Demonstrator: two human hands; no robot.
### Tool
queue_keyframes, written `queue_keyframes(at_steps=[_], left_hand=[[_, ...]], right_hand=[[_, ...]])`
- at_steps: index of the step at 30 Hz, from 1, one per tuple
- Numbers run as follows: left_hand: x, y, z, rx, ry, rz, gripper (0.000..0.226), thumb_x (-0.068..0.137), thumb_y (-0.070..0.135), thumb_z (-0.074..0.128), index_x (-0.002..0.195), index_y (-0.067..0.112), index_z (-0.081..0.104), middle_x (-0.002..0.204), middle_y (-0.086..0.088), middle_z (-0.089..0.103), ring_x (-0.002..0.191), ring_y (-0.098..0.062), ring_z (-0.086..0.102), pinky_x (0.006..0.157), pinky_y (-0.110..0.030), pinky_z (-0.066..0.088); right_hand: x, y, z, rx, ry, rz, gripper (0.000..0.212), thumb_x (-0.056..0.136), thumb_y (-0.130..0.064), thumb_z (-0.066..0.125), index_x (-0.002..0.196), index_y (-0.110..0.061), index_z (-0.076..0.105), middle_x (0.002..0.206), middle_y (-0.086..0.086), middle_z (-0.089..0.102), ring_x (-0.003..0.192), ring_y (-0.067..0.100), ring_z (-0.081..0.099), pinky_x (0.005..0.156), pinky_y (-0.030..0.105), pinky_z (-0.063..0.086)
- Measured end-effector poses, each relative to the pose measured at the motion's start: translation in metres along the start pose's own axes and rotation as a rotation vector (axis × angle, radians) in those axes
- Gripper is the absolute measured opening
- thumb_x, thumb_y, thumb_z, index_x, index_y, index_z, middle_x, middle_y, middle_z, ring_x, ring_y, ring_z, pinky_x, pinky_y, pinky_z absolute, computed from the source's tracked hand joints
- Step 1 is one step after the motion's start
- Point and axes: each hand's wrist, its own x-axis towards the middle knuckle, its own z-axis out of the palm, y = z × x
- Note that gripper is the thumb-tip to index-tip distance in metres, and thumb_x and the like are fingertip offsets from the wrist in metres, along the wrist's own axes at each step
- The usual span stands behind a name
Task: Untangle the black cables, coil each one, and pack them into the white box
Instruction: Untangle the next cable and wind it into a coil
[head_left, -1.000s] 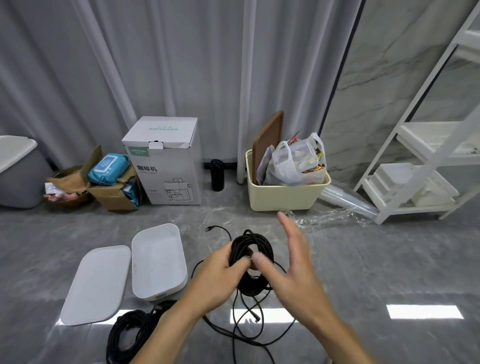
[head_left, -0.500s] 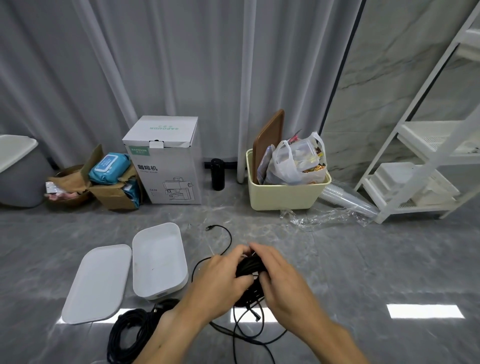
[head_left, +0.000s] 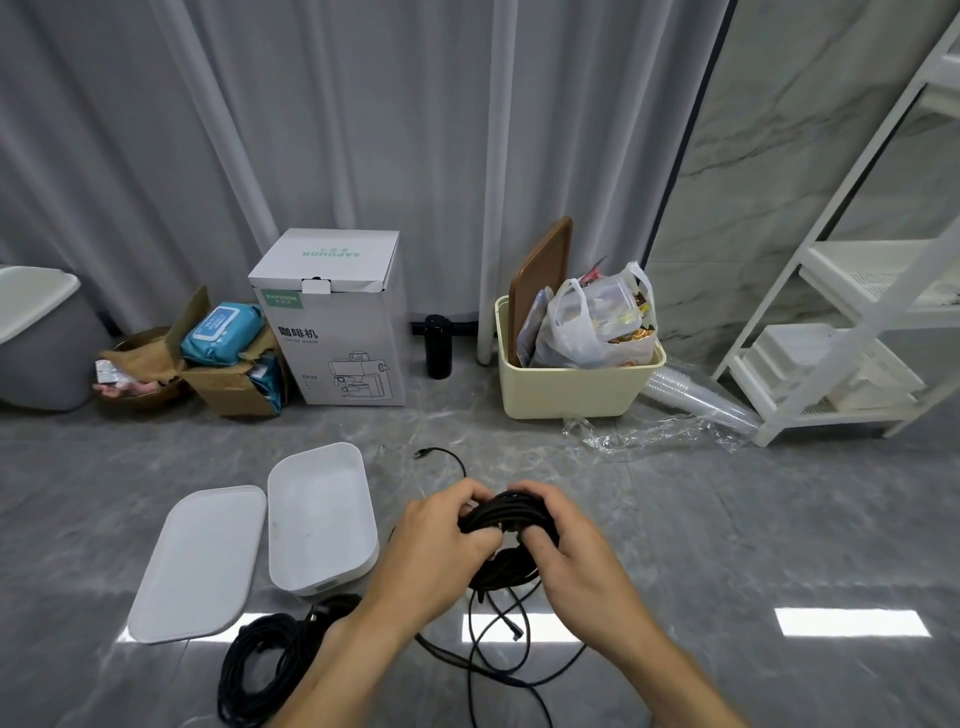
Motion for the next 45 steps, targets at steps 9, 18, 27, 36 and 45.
queue_keyframes(at_steps=[9,18,27,36,45], left_hand=[[0.003,0.002,0.0,-0.512,-0.072,-0.17,0.038,0.086,0.012,0.07,0.115,0.032,0.054,0.091,-0.002,0.076,0.084,-0.016,0.073,0.077,-0.027,0.056],[0.003,-0.011,0.018,0.112,0.26,0.313,0.015,0.081,0.041,0.073,0.087,0.039,0.059,0.097,0.023,0.04,0.101,0.002,0.044,0.079,-0.011,0.038],[0.005,-0.009,0.034,0.279,0.235,0.305,0.018,0.091,0.045,0.063,0.097,0.034,0.077,0.091,0.019,0.034,0.093,-0.005,0.029,0.084,-0.023,0.035],[0.005,-0.013,0.036,0.353,0.226,0.347,0.021,0.094,0.045,0.057,0.095,0.029,0.071,0.098,0.015,0.03,0.097,-0.006,0.03,0.081,-0.026,0.034],[0.002,-0.012,0.05,0.069,0.304,0.239,0.015,0.096,0.033,0.059,0.085,0.031,0.069,0.106,0.034,0.026,0.105,0.002,0.032,0.085,-0.025,0.04]], right_hand=[[0.002,-0.008,-0.01,0.39,-0.003,0.198,0.037,0.097,-0.002,0.053,0.117,-0.031,0.063,0.107,-0.009,0.073,0.104,0.004,0.066,0.087,0.016,0.048],[0.003,-0.003,-0.01,0.386,0.167,0.264,0.038,0.097,0.002,0.046,0.108,-0.029,0.065,0.097,-0.009,0.073,0.095,0.006,0.066,0.081,0.018,0.048],[-0.001,-0.006,-0.008,0.332,0.128,0.225,0.044,0.099,0.001,0.046,0.126,-0.032,0.056,0.118,-0.008,0.066,0.096,-0.007,0.063,0.077,0.01,0.049],[0.001,0.005,-0.008,0.148,0.095,0.153,0.056,0.097,0.0,0.044,0.132,-0.043,0.048,0.124,-0.013,0.061,0.112,0.001,0.059,0.101,0.031,0.048],[-0.001,0.004,-0.004,-0.105,0.128,-0.08,0.051,0.102,-0.004,0.041,0.137,-0.04,0.032,0.121,-0.022,0.043,0.111,-0.011,0.045,0.087,0.003,0.036]])
